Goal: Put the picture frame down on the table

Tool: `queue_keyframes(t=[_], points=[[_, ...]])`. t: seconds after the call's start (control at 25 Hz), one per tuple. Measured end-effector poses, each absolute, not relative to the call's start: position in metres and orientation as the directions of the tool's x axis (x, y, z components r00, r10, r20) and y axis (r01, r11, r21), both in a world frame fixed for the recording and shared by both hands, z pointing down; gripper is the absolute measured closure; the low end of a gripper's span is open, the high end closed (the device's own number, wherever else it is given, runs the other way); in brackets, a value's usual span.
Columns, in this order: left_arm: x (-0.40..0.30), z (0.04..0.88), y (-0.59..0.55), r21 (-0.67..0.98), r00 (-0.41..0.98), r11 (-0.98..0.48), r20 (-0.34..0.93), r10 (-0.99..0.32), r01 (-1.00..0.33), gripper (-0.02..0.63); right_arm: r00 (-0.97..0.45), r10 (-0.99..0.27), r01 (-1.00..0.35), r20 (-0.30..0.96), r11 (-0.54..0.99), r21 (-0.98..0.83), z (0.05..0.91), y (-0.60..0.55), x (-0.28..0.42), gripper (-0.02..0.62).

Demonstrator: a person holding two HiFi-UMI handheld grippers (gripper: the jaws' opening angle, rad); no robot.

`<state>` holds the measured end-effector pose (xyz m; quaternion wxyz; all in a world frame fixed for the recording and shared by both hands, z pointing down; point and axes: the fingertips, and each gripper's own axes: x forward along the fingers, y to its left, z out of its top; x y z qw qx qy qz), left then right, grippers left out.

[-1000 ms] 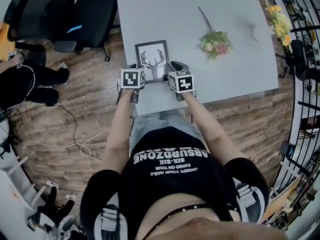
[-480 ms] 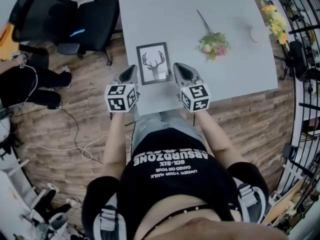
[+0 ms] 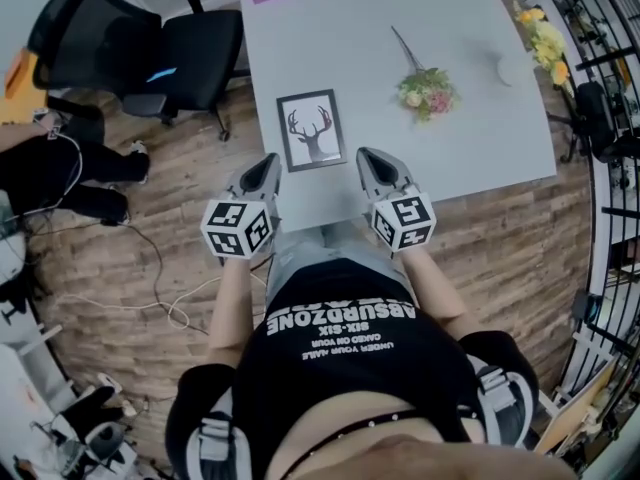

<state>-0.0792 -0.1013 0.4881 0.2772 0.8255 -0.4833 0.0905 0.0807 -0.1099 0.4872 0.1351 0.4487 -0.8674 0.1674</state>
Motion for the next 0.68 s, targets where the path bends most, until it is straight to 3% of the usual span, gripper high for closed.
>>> queue_keyframes(t=[0.68], points=[[-0.064, 0.515, -0.075, 0.298, 0.527, -0.436, 0.518, -0.673, -0.849, 0.591, -0.611, -0.682, -0.785, 0.402, 0.587, -0.198, 0.497, -0.079, 0.058, 0.580]])
